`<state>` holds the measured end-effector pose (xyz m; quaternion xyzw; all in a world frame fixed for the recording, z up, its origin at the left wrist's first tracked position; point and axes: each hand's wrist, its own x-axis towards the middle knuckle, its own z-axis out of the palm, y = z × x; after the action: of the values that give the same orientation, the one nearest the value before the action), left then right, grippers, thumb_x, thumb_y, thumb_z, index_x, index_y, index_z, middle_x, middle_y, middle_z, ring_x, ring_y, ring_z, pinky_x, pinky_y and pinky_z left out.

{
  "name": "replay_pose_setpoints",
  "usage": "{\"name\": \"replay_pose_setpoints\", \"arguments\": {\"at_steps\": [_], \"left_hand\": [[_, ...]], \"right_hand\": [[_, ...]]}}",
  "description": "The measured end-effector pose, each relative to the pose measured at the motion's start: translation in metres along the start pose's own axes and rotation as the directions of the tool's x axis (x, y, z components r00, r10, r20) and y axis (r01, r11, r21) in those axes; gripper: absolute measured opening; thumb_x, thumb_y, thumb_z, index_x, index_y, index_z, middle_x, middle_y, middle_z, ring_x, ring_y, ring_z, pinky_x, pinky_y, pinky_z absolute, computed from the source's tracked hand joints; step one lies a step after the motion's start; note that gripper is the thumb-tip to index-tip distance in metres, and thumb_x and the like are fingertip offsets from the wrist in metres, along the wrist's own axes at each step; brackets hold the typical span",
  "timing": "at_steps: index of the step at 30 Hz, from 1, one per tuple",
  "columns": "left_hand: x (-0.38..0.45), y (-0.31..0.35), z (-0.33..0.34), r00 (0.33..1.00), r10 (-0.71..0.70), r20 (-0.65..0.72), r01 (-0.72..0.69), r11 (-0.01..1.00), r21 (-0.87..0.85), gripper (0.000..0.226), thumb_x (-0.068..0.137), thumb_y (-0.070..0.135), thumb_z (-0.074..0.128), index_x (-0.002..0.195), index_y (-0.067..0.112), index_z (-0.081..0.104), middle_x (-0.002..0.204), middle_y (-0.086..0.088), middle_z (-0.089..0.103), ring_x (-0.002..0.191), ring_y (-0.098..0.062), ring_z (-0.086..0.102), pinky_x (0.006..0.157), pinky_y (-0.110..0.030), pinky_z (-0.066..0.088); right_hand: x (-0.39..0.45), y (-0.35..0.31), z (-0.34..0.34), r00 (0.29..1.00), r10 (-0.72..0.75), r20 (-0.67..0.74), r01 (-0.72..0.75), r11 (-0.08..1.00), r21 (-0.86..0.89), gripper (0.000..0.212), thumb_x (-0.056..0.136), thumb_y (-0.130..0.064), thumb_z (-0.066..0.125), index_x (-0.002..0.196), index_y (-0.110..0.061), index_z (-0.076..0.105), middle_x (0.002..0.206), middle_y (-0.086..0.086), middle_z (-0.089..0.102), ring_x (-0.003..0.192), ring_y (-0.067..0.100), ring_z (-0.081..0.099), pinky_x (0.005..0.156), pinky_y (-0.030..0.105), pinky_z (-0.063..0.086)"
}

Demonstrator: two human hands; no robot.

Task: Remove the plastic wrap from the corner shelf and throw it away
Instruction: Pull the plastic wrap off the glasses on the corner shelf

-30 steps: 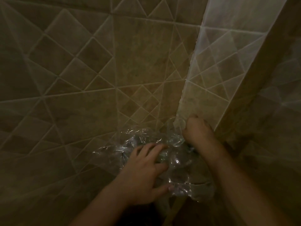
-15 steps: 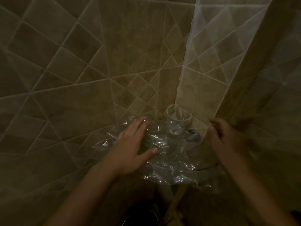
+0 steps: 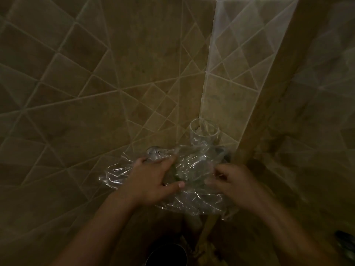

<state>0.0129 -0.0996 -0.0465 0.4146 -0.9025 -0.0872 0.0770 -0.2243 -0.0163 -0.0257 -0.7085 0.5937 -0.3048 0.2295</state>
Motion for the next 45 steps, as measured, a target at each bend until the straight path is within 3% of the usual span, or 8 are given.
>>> {"name": "replay_pose_setpoints", "arguments": {"at_steps": [5,8,12,14,18,26,38,45], "left_hand": [[0.002,0.002,0.001,0.998,0.023,0.065,-0.033,0.987,0.156,0.081,0.073,0.084,0.005,0.141,0.046,0.028,0.157,0.004,0.027,0.137,-0.018,0.035,0.111,-0.053,0.013],[0.002,0.003,0.002,0.998,0.022,0.051,-0.03,0.985,0.172,0.075,0.076,0.083,0.009,0.137,0.048,0.036,0.155,0.004,0.031,0.136,-0.019,0.034,0.109,-0.051,0.015],[-0.003,0.002,-0.001,0.995,0.096,-0.023,-0.093,0.991,0.092,0.066,0.079,0.078,0.022,0.121,0.039,0.056,0.136,0.008,0.051,0.125,-0.013,0.044,0.102,-0.044,0.021],[-0.005,0.002,-0.002,0.991,0.118,-0.064,-0.115,0.992,0.044,0.062,0.08,0.076,0.028,0.109,0.034,0.064,0.128,0.01,0.056,0.12,-0.01,0.048,0.1,-0.042,0.022],[-0.007,0.006,0.001,0.989,0.121,-0.084,-0.12,0.993,0.018,0.057,0.079,0.073,0.033,0.102,0.031,0.065,0.131,0.009,0.055,0.121,-0.009,0.048,0.103,-0.043,0.023],[-0.016,0.009,0.006,0.986,0.096,-0.133,-0.098,0.995,-0.01,0.05,0.083,0.068,0.04,0.107,0.031,0.064,0.119,0.009,0.062,0.106,-0.012,0.057,0.098,-0.042,0.025],[-0.022,0.009,0.009,0.979,0.066,-0.194,-0.077,0.996,-0.048,0.051,0.082,0.068,0.041,0.114,0.033,0.06,0.106,0.009,0.062,0.102,-0.01,0.053,0.101,-0.037,0.022],[-0.026,0.011,0.008,0.974,0.048,-0.222,-0.078,0.988,-0.13,0.056,0.083,0.066,0.044,0.13,0.036,0.043,0.116,0.013,0.062,0.109,-0.004,0.05,0.107,-0.035,0.019]], "right_hand": [[-0.005,-0.008,0.0,0.975,0.184,-0.124,-0.153,0.962,0.228,0.011,0.074,-0.02,0.076,0.072,-0.012,0.07,0.066,0.009,0.069,0.055,0.008,0.057,0.054,0.025,0.047],[-0.02,-0.011,-0.03,0.972,0.111,-0.208,-0.114,0.994,0.001,0.011,0.074,-0.02,0.076,0.067,-0.023,0.068,0.063,0.004,0.066,0.06,0.012,0.059,0.061,0.041,0.051],[-0.04,-0.033,-0.092,0.922,-0.242,-0.303,0.086,0.889,-0.449,0.015,0.079,-0.044,0.059,0.082,-0.029,0.064,0.069,-0.003,0.064,0.064,0.017,0.059,0.056,0.044,0.051],[-0.033,-0.052,-0.11,0.892,-0.317,-0.322,0.134,0.866,-0.483,0.021,0.081,-0.046,0.054,0.089,-0.029,0.061,0.071,0.001,0.064,0.065,0.023,0.058,0.057,0.044,0.05],[0.017,-0.091,-0.097,0.856,-0.502,-0.122,0.345,0.732,-0.588,0.021,0.086,-0.037,0.055,0.083,-0.02,0.066,0.068,-0.001,0.062,0.063,0.017,0.052,0.055,0.032,0.042],[0.102,-0.08,-0.018,0.887,-0.382,0.261,0.448,0.57,-0.689,0.013,0.086,-0.032,0.059,0.088,-0.02,0.065,0.086,0.004,0.069,0.087,0.028,0.06,0.072,0.041,0.048],[0.106,-0.061,-0.005,0.889,-0.308,0.338,0.453,0.487,-0.747,0.015,0.089,-0.034,0.052,0.09,-0.026,0.064,0.092,-0.003,0.071,0.091,0.021,0.061,0.082,0.038,0.042],[0.089,-0.055,-0.014,0.875,-0.282,0.393,0.484,0.544,-0.686,0.008,0.086,-0.034,0.058,0.087,-0.026,0.06,0.088,-0.003,0.07,0.09,0.02,0.06,0.076,0.036,0.039]]}}
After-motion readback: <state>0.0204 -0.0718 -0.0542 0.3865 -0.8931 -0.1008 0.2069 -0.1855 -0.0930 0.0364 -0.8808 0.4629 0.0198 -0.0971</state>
